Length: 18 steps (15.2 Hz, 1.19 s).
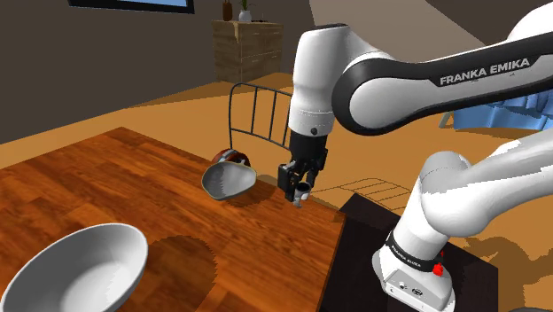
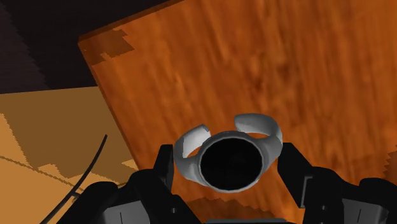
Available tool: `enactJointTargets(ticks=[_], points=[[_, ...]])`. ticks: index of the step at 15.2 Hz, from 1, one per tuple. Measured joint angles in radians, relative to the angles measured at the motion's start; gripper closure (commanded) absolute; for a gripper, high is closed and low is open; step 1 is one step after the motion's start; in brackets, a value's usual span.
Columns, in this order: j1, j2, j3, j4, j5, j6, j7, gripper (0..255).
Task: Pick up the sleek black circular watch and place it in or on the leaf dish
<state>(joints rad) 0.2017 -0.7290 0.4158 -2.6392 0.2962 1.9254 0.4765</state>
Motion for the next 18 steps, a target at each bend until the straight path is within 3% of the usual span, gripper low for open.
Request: enactJointTargets(ticks=[7, 18], points=[[-0.013, 0.003, -0.021, 0.088, -0.023, -0.084, 0.002, 255], [-0.147, 0.434, 0.01, 0.428, -0.164, -0.002, 0.006, 255]])
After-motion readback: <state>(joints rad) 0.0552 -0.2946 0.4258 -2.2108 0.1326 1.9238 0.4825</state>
